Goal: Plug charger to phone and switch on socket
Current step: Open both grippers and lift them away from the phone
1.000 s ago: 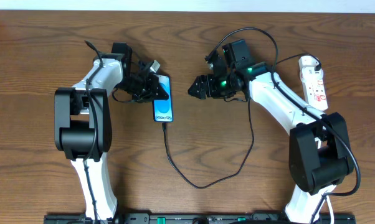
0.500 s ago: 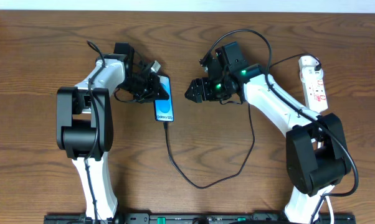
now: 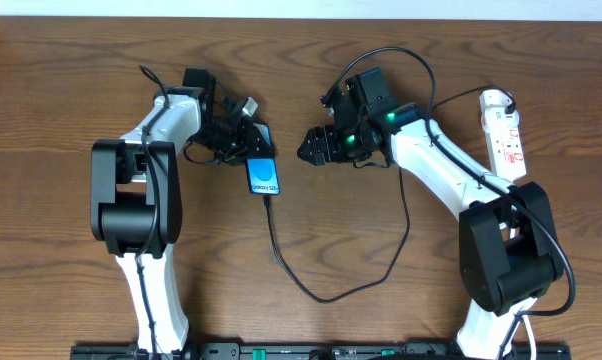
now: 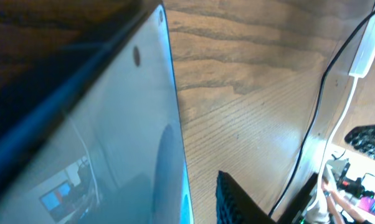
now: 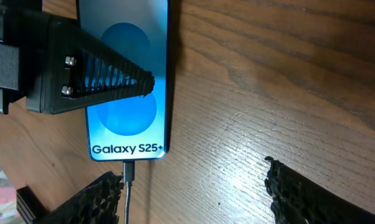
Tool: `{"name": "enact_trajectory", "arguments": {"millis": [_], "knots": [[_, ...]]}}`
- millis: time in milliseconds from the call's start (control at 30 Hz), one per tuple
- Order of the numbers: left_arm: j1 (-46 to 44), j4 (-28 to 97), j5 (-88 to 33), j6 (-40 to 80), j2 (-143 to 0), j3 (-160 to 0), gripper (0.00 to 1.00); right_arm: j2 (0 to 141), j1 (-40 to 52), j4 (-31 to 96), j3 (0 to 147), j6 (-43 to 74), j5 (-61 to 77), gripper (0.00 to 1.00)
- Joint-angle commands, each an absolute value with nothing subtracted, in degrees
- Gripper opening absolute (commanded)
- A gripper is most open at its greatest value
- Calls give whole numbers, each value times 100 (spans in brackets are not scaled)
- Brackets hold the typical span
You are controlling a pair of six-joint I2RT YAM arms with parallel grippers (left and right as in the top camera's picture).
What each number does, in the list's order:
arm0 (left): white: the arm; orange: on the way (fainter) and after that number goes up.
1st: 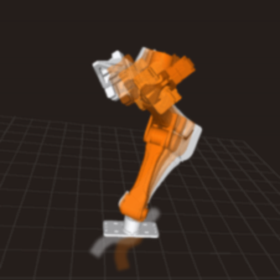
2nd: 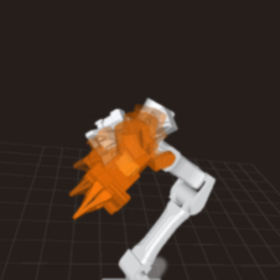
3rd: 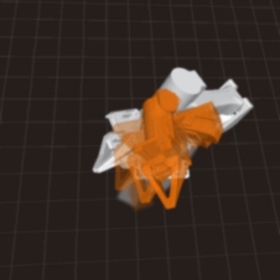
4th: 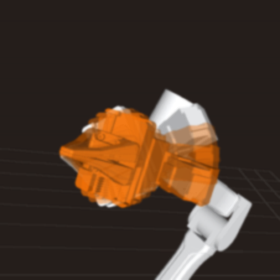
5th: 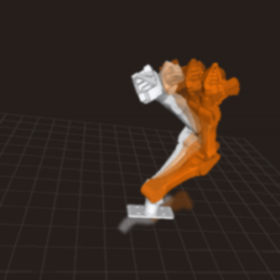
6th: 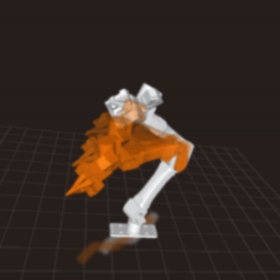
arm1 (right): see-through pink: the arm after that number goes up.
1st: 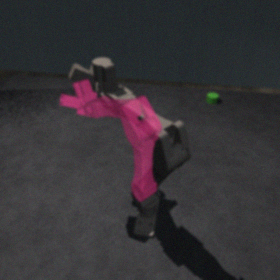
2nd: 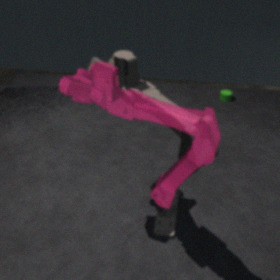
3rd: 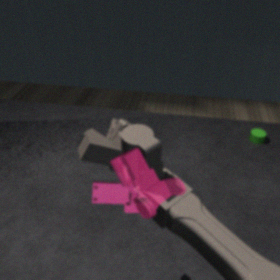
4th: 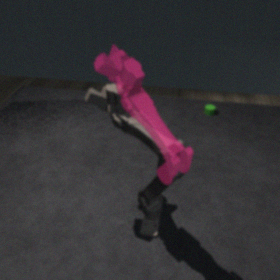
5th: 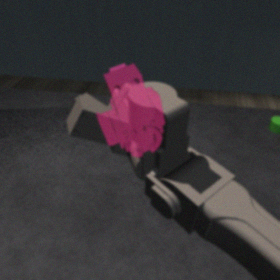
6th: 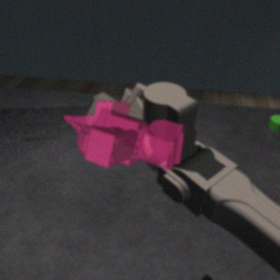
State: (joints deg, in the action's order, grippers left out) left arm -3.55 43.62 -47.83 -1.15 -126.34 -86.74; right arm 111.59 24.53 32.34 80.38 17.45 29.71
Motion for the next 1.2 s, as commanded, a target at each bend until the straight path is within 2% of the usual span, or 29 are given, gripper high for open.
{"name": "enact_trajectory", "arguments": {"millis": [0, 367, 1167], "knots": [[-370, 4381, -4812, -119, -12702, -8667, 33, 11026, 2486, 3262, 8084, 1662, 2943, 74], [-351, 4377, -4447, 34, -12702, -8667, 51, 11026, 2486, 3260, 8084, 1662, 2932, 74], [-351, 4386, -2659, 838, -12702, -8667, 51, 11026, 2484, 3260, 8084, 1662, 2768, 76]]}}
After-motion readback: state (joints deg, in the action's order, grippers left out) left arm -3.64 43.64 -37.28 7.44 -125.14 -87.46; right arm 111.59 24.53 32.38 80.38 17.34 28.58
